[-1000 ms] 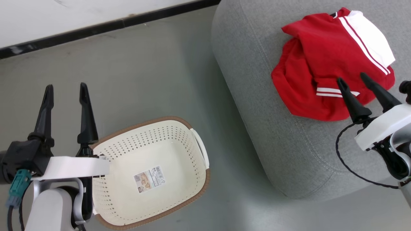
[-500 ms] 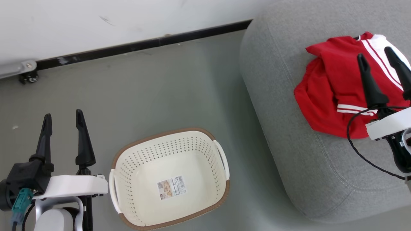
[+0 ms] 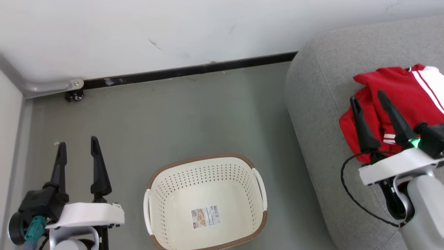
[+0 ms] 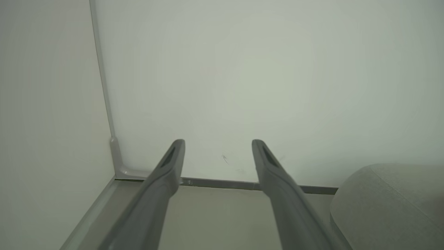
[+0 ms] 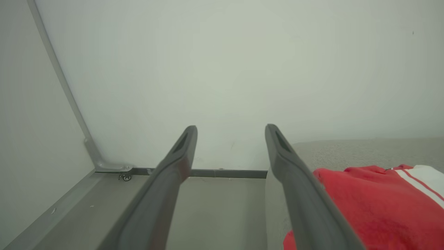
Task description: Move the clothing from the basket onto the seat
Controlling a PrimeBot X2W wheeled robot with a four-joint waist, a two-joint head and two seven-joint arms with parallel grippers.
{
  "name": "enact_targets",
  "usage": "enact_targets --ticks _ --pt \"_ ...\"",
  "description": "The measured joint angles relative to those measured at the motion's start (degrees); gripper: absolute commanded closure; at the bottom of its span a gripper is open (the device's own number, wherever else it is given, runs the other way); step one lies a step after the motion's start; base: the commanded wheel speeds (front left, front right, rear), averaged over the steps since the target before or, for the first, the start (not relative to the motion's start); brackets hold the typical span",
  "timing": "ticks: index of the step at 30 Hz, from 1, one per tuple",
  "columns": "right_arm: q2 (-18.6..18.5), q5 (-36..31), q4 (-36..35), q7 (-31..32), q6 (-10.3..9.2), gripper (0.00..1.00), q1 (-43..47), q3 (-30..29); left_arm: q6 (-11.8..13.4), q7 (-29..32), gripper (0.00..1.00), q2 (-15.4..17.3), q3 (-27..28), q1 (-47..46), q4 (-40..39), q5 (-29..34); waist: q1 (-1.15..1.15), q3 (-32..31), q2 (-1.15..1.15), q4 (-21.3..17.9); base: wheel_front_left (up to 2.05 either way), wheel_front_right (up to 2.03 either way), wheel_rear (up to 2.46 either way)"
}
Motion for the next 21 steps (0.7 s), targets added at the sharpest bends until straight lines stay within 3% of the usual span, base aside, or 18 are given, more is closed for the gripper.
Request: enact_targets --ticks 21 --pt "10.8 -10.7 -1.6 -1.0 0.00 0.00 13.7 -4.7 -0.2 0.0 0.00 -0.9 -3.4 5.9 3.5 1.1 0.00 -7.2 0.00 5.1 0.00 0.00 0.00"
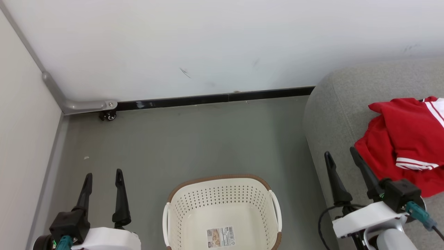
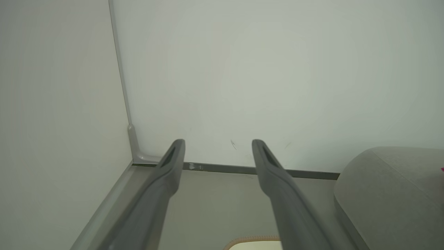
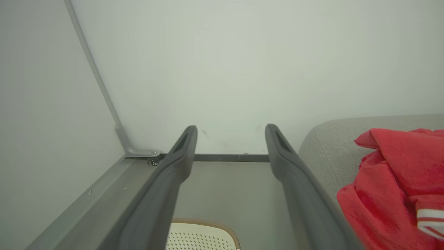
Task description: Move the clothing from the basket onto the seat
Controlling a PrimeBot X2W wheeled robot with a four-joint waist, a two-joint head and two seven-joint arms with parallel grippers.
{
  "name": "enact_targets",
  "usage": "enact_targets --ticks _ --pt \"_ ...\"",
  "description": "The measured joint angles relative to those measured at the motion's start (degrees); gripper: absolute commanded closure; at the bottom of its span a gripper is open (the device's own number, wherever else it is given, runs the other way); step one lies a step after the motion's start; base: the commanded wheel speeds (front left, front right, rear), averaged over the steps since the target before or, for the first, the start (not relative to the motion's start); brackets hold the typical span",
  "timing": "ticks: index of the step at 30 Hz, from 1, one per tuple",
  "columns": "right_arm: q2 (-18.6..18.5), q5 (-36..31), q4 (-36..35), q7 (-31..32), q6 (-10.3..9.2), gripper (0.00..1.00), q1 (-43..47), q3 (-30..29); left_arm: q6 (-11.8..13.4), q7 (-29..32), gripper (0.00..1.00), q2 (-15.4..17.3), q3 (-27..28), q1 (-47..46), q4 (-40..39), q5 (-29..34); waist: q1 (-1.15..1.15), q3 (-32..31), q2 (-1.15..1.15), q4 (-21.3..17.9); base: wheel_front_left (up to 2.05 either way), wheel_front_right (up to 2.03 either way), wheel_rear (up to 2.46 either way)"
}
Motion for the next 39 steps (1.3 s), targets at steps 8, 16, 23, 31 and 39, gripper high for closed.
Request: enact_targets --ticks 8,16,23,31,39 --pt "2.1 -2.4 -1.4 0.0 0.00 0.00 3.6 -1.9 -0.2 0.0 0.00 -0.1 -1.2 0.4 0.5 0.5 0.00 -1.7 0.00 1.1 0.00 0.00 0.00" --pt "3.1 -4.0 -3.4 0.1 0.00 0.00 5.9 -3.3 -0.2 0.0 0.00 -0.2 -2.0 1.3 0.5 0.9 0.00 -2.2 0.00 2.0 0.00 0.00 0.00" --pt "3.5 -4.9 -5.1 0.6 0.00 0.00 6.4 -3.4 -0.2 0.0 0.00 -0.2 -2.1 1.3 0.2 1.0 0.00 -1.8 0.00 2.3 0.00 0.00 0.00" --pt "3.9 -5.6 -6.9 1.5 0.00 0.00 7.6 -3.4 -0.1 0.0 0.00 -0.2 -2.4 1.2 0.2 2.5 0.00 -1.5 0.00 2.4 0.00 0.00 0.00" --pt "4.0 -5.7 -7.9 2.1 0.00 0.00 8.0 -3.4 -0.1 0.0 0.00 -0.2 -2.4 1.1 0.4 2.6 0.00 -1.4 0.00 2.5 0.00 0.00 0.00"
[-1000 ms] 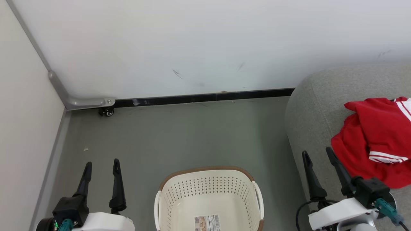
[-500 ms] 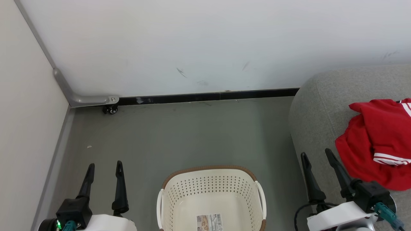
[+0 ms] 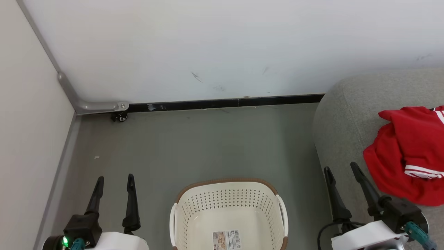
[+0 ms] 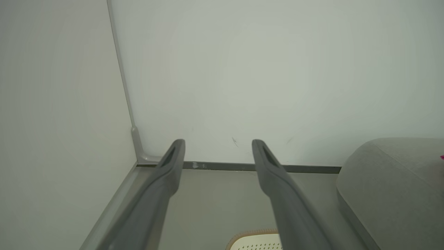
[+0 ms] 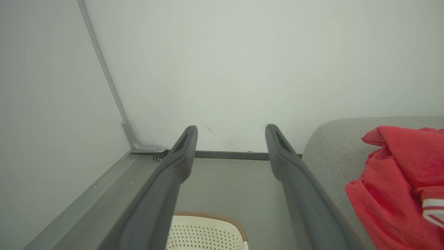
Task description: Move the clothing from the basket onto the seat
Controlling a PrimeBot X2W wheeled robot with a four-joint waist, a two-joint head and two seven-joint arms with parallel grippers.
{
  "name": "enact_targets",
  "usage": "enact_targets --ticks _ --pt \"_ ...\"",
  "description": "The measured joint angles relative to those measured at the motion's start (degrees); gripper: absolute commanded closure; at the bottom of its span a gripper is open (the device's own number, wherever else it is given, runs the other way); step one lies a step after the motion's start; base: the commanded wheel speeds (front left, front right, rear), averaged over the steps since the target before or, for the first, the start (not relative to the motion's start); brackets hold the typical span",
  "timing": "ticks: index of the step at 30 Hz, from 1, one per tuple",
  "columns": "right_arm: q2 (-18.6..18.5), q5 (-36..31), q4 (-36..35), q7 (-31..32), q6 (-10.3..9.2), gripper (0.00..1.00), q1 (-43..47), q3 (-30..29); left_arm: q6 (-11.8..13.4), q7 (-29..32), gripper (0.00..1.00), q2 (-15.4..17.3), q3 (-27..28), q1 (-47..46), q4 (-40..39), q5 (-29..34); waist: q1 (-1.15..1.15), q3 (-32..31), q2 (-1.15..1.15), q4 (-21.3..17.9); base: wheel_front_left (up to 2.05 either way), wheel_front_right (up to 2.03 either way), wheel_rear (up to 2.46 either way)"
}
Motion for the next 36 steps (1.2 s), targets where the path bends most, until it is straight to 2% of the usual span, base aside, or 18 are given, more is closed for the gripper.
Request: enact_targets --ticks 17,18,27,36 --pt "0.2 0.1 -1.5 0.9 0.00 0.00 1.6 0.2 0.1 0.0 0.00 0.0 -1.2 -0.1 1.9 0.9 0.00 -0.5 0.00 0.3 0.00 0.00 0.00" --pt "0.2 0.3 -1.5 0.9 0.00 1.00 1.9 0.3 0.1 0.0 1.00 0.1 -1.2 -0.1 2.0 1.0 0.00 -0.6 0.00 0.3 0.00 0.00 0.00" --pt "0.5 1.2 1.8 0.9 -0.08 1.00 4.5 0.6 -0.1 0.4 1.00 -0.6 -1.1 2.1 6.3 0.1 0.00 -0.6 0.00 0.3 0.00 0.00 0.00" --pt "0.5 7.9 0.5 0.9 -0.08 1.00 4.5 1.5 -1.1 3.8 1.00 -0.6 2.3 0.1 8.2 -6.7 0.00 -0.6 0.00 0.0 0.00 0.00 0.00"
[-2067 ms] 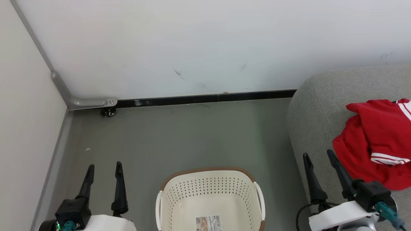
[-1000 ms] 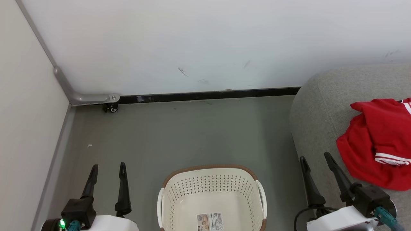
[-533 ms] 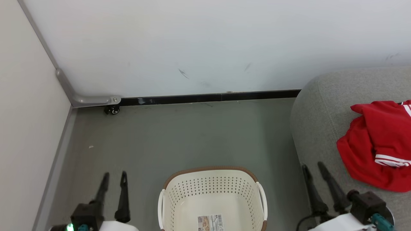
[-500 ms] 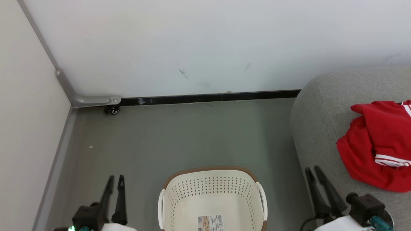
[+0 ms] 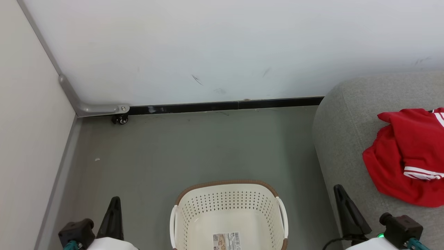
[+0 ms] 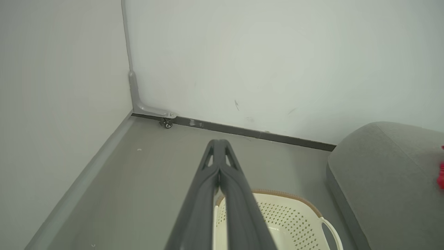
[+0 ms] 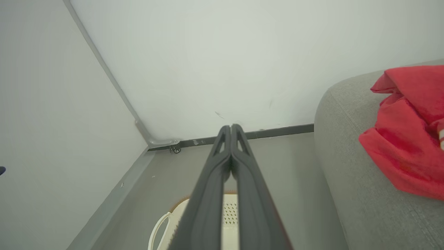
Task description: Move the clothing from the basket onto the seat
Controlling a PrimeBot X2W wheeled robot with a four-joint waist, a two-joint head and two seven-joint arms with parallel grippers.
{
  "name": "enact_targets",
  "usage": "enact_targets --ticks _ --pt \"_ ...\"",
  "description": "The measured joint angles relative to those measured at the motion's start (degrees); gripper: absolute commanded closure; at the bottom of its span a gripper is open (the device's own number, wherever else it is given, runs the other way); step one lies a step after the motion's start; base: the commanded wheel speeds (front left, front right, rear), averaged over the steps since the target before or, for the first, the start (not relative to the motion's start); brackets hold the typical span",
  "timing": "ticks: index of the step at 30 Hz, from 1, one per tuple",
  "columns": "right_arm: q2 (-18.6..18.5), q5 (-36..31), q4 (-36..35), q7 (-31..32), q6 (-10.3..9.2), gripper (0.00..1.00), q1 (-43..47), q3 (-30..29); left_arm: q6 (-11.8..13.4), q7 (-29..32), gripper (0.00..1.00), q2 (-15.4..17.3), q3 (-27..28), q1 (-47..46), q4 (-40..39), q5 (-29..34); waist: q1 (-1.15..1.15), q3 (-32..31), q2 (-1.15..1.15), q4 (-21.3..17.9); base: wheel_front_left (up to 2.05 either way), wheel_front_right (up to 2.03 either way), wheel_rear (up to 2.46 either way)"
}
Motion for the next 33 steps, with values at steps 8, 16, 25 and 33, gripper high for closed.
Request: enact_targets --ticks 8,16,25,33 --pt "0.0 9.5 -0.3 1.0 0.00 1.00 0.0 -0.9 -0.5 2.4 1.00 -0.1 0.9 -0.2 0.3 -7.6 0.05 0.0 0.00 -0.1 0.00 0.00 0.00" --pt "0.0 16.4 -0.2 2.1 0.00 1.00 -0.2 -1.5 -1.6 4.7 1.00 -0.1 2.0 -1.0 0.4 -14.1 0.42 -0.3 0.00 -0.2 0.00 0.00 0.00" --pt "-0.5 24.5 -0.2 3.8 0.00 1.00 -0.4 -2.3 -3.0 6.8 1.00 -0.2 3.1 -1.1 0.2 -21.8 0.88 -0.7 0.00 -0.4 0.00 0.00 0.00" --pt "-1.0 31.7 -0.1 4.8 0.00 1.00 -0.9 -2.8 -3.6 8.4 1.00 -0.3 3.9 -1.1 0.0 -28.5 0.99 -1.0 0.00 -0.5 0.00 0.00 0.00"
